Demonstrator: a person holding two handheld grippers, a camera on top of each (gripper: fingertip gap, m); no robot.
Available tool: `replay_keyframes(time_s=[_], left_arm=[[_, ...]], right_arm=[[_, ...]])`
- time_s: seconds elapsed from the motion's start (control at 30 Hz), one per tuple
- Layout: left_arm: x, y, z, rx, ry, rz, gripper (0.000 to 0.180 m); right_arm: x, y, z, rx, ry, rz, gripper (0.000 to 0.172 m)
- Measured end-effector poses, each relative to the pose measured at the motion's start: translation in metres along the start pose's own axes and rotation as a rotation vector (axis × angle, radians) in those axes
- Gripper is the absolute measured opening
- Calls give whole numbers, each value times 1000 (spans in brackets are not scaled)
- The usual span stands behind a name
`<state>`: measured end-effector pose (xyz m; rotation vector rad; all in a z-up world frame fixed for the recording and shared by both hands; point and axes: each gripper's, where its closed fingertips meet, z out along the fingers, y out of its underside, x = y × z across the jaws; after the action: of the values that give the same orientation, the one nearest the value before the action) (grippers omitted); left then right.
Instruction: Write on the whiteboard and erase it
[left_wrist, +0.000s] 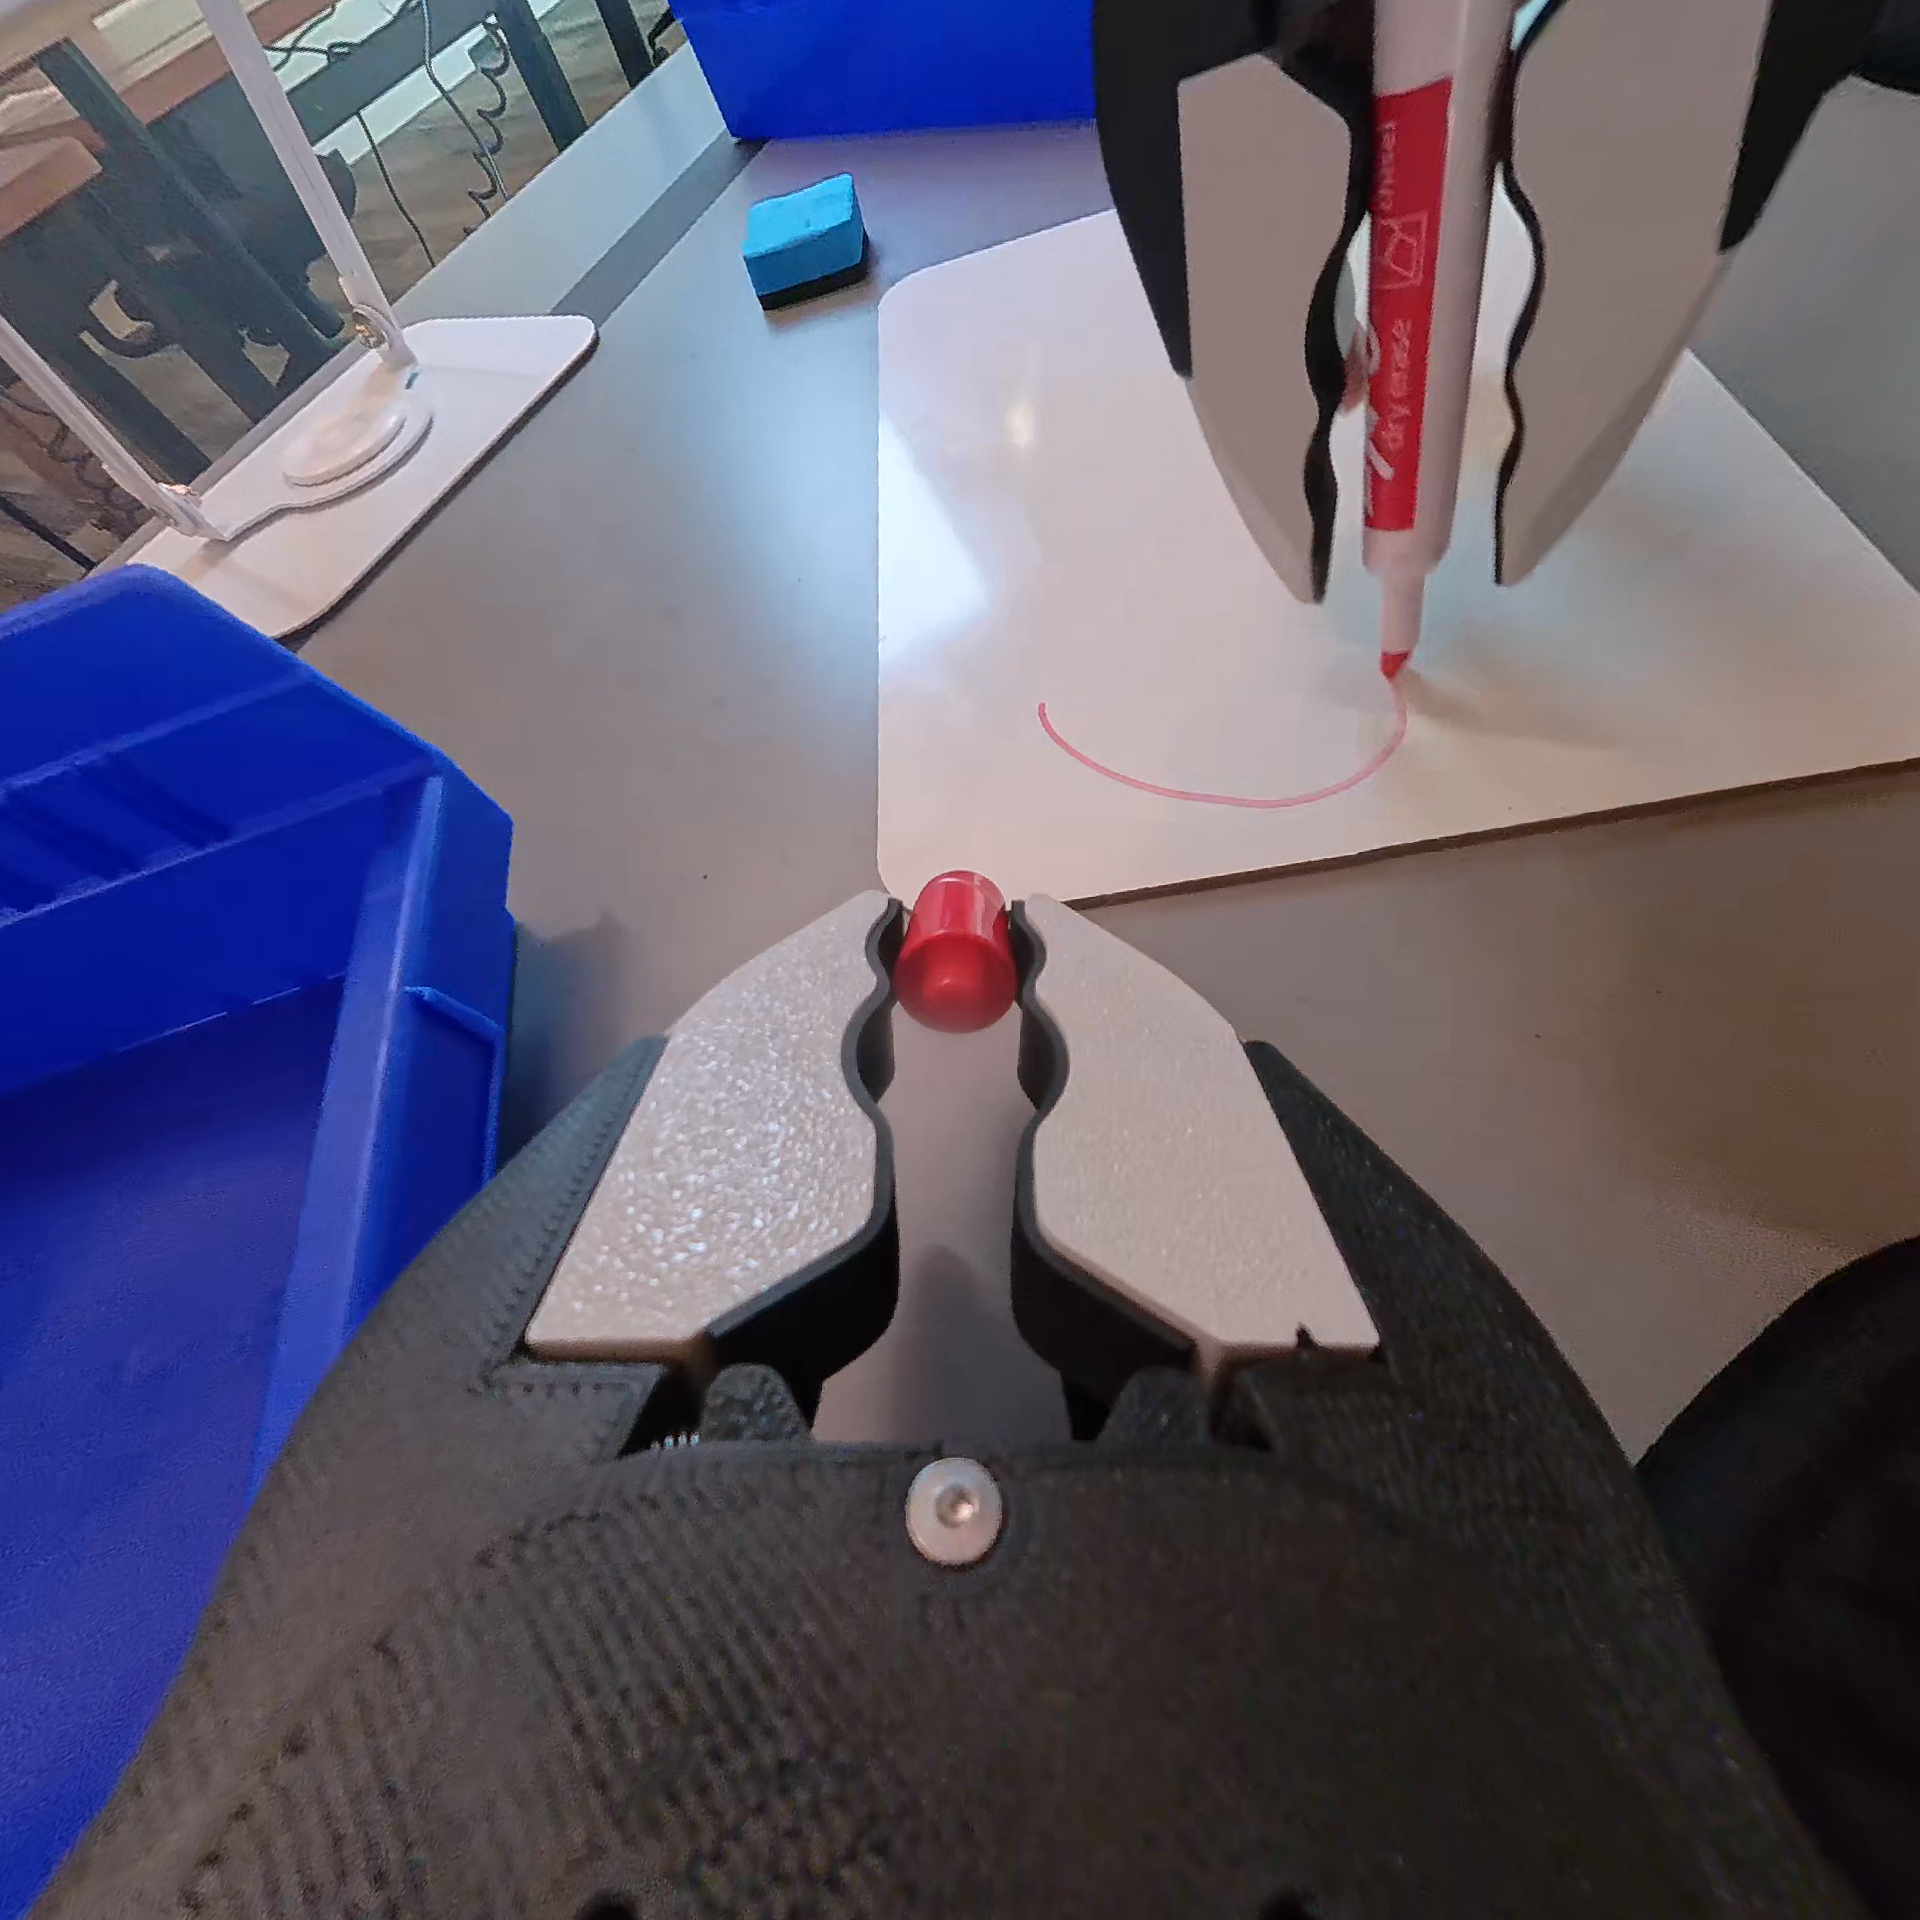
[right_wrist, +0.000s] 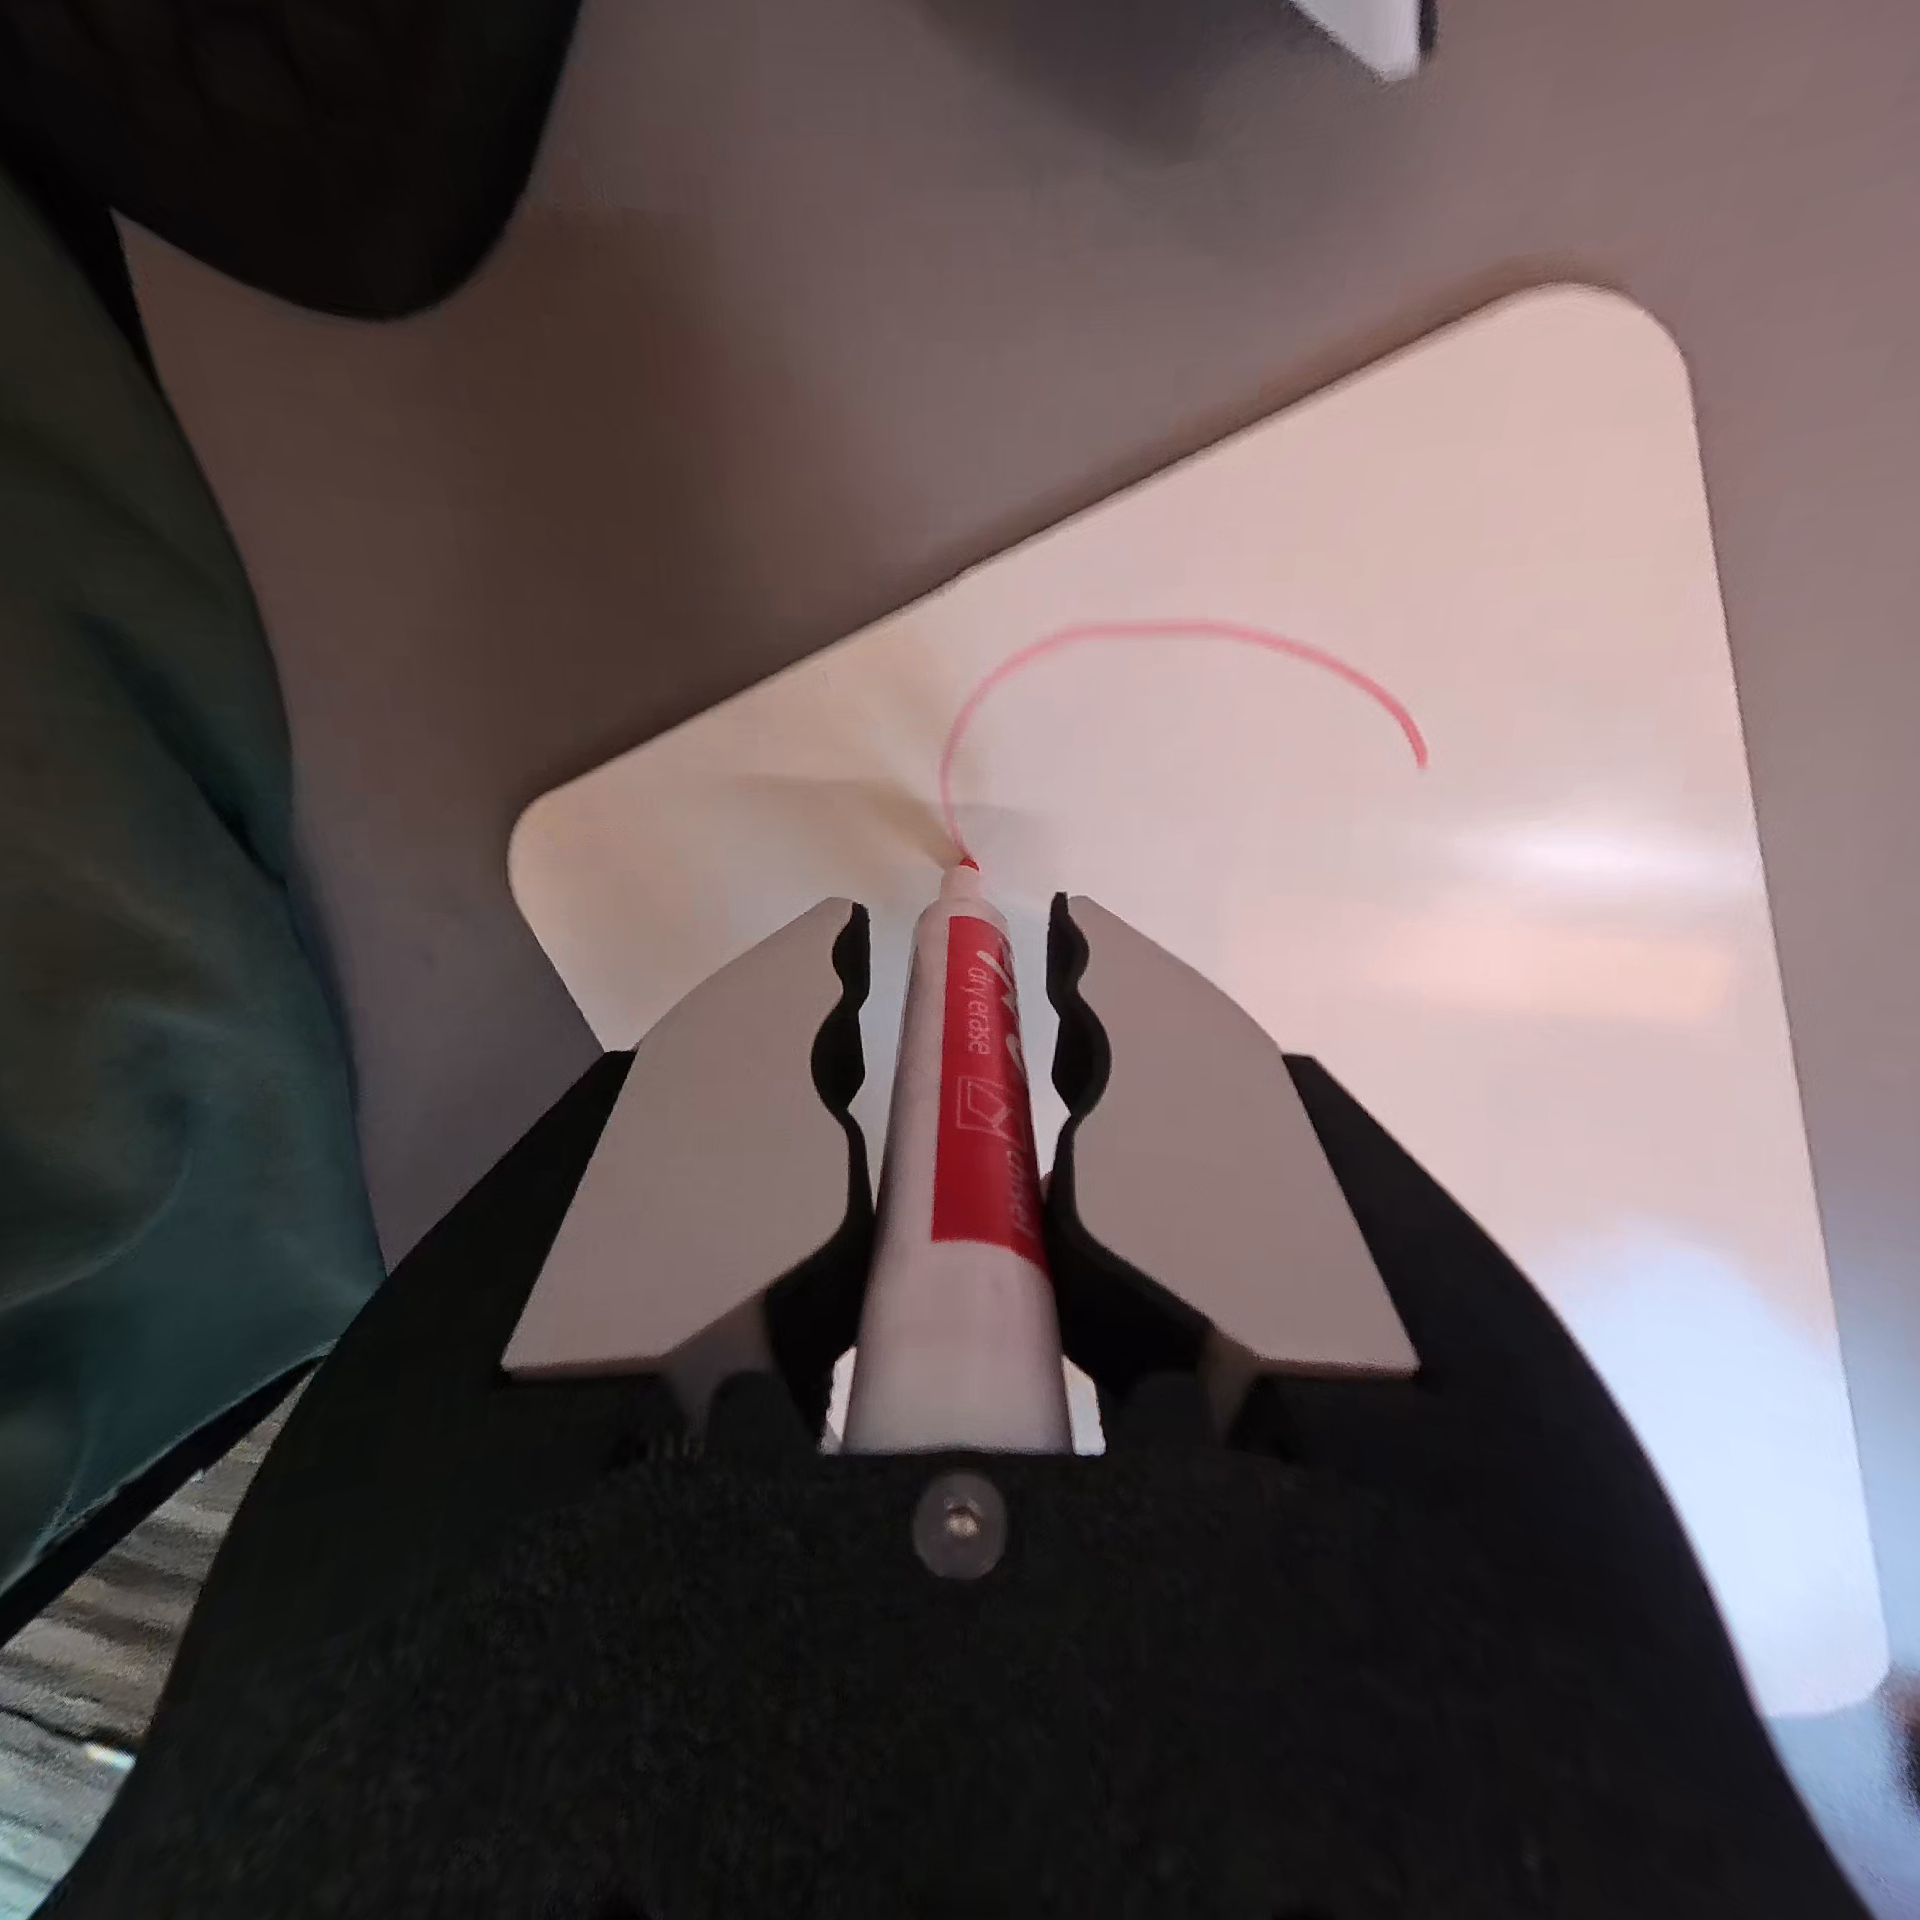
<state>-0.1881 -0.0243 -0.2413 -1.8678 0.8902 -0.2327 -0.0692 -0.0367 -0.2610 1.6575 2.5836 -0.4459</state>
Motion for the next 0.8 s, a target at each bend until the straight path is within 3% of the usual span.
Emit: replay_keyframes(time_s=[0.17, 0.37, 0.6, 0.8], left_arm=[[1, 0, 1, -1, 3, -1, 20], [2, 1, 1, -5, 4, 2, 20], [2, 0, 0, -5, -1, 14, 20], [3, 2, 2, -6, 8, 2, 20]], right_arm=[[34, 18, -11, -21, 77, 59, 33], [70, 1, -13, 10, 117, 57, 34], [72, -28, -9, 76, 109, -11, 34], [72, 0, -26, 125, 134, 58, 34]])
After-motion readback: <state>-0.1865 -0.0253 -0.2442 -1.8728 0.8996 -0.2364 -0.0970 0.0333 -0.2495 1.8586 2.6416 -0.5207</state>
